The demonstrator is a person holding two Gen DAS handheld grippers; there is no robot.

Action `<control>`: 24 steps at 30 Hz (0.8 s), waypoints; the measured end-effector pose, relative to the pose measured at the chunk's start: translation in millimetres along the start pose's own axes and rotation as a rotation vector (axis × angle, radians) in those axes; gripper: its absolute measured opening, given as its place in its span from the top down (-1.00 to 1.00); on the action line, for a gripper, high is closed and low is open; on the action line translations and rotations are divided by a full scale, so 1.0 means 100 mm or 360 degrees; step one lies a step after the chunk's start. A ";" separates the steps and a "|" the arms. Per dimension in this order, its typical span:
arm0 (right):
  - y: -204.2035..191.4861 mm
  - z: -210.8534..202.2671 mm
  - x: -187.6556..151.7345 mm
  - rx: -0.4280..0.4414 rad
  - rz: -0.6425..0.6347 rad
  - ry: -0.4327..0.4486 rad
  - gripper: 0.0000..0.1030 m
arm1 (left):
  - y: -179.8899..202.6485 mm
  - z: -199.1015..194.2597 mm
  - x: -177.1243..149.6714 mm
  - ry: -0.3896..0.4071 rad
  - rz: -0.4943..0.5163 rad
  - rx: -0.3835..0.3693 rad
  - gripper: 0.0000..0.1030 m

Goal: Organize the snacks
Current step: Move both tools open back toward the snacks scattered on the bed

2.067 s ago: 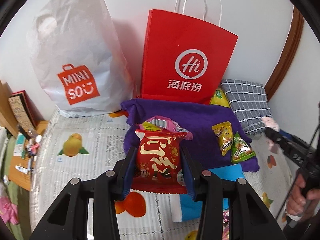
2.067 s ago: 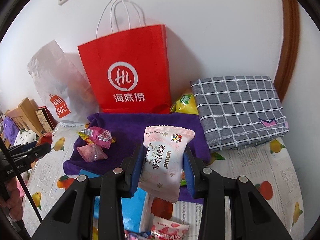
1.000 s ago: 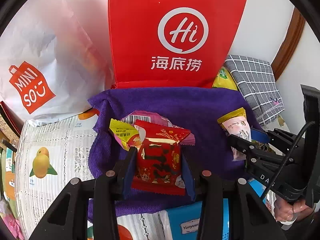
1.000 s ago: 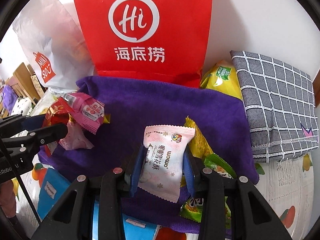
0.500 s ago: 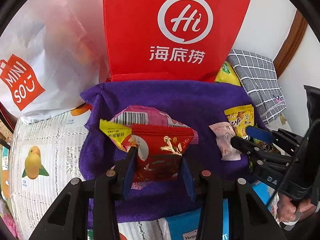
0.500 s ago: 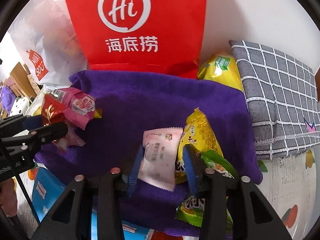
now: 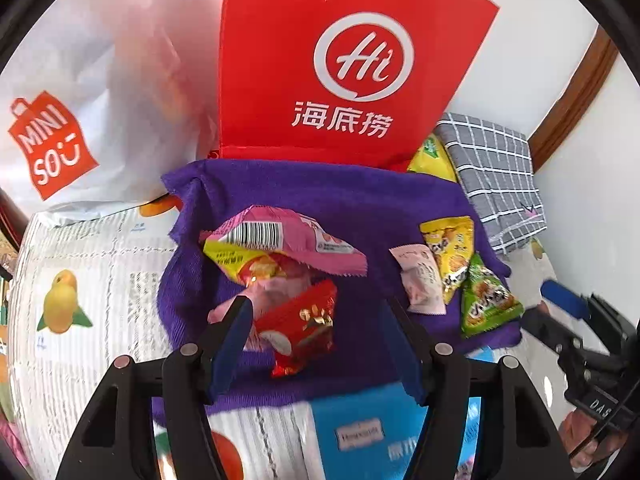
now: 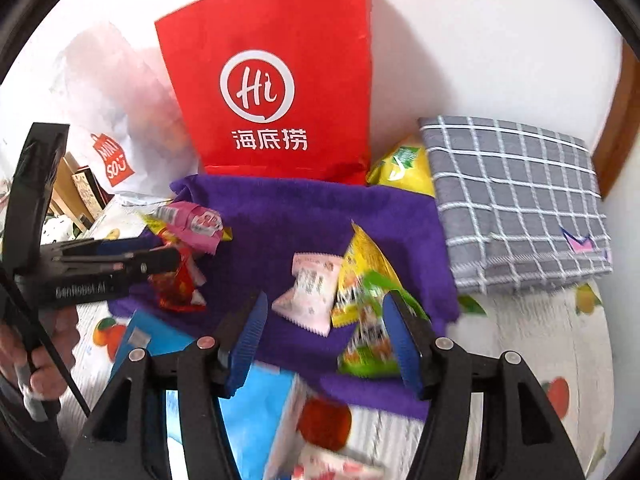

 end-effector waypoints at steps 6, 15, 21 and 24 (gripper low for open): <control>0.05 -0.20 -0.40 -0.0005 0.0067 -0.0055 -0.16 | -0.02 -0.31 -0.16 0.0036 -0.0001 -0.0004 -0.24; -0.20 -0.17 -0.98 0.0129 0.0038 -0.0181 -0.22 | -0.09 -0.63 -0.48 0.0042 -0.0027 -0.0007 -0.24; -0.31 -0.17 -1.24 0.0168 0.0026 -0.0295 0.12 | -0.15 -0.83 -0.71 0.0055 -0.0030 -0.0006 -0.24; -0.40 -0.30 -1.35 0.0219 0.0010 -0.0318 0.13 | -0.17 -0.89 -0.79 0.0054 -0.0039 -0.0018 -0.24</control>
Point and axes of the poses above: each gripper's, at about its wrist camera, not at the fingertips, and z roughly the way its jaws point, y to its right, x to its top, the point moved 3 cm from there along z, roughly the way its jaws point, and after that the axes turned 2 degrees about -z, right-handed, at the moved point
